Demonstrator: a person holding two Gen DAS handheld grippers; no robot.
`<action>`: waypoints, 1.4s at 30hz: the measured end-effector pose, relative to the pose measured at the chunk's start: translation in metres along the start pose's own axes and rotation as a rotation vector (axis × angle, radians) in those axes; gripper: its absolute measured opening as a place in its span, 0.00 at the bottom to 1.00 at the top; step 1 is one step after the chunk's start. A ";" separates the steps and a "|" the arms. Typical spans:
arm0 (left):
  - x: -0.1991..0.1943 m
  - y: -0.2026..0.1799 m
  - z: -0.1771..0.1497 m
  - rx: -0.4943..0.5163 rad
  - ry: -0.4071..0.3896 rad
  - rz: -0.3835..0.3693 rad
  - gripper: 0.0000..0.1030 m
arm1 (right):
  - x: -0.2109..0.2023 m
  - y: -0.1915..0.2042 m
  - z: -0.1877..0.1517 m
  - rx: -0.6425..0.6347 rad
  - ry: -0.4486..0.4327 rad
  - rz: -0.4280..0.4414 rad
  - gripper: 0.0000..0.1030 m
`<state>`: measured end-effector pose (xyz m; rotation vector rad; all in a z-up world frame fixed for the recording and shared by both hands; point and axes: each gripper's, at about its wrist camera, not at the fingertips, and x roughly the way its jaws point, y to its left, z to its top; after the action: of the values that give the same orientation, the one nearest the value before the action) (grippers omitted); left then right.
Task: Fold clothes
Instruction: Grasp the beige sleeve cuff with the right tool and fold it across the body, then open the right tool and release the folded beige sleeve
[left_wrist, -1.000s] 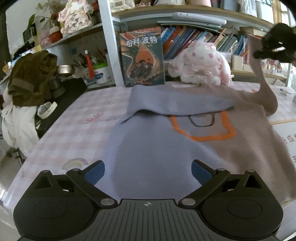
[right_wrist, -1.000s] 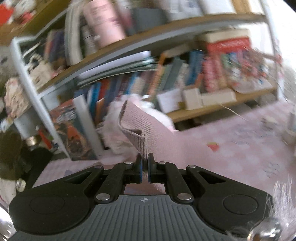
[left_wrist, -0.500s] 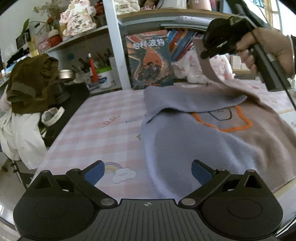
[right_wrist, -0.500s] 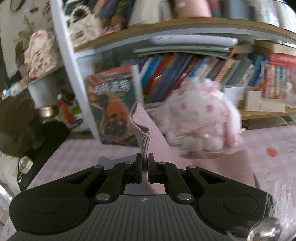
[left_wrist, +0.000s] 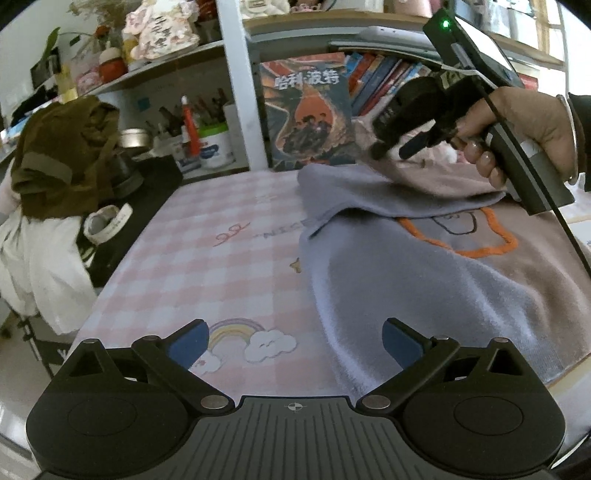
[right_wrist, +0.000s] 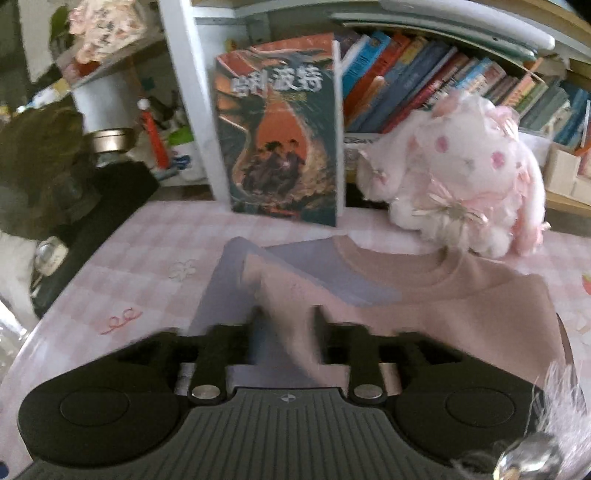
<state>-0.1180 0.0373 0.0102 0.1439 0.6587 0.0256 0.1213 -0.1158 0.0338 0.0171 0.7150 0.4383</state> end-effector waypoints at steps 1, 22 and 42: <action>0.001 -0.001 0.001 0.006 -0.004 -0.007 0.98 | -0.004 0.000 -0.001 -0.008 -0.012 0.013 0.39; 0.033 -0.015 0.016 -0.050 0.077 -0.154 0.98 | -0.161 -0.103 -0.134 0.176 0.089 -0.295 0.54; 0.013 -0.044 0.007 -0.223 0.174 -0.015 0.97 | -0.221 -0.146 -0.215 0.288 0.165 -0.189 0.59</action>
<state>-0.1041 -0.0062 0.0011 -0.0794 0.8253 0.0976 -0.1082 -0.3641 -0.0136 0.1846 0.9296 0.1537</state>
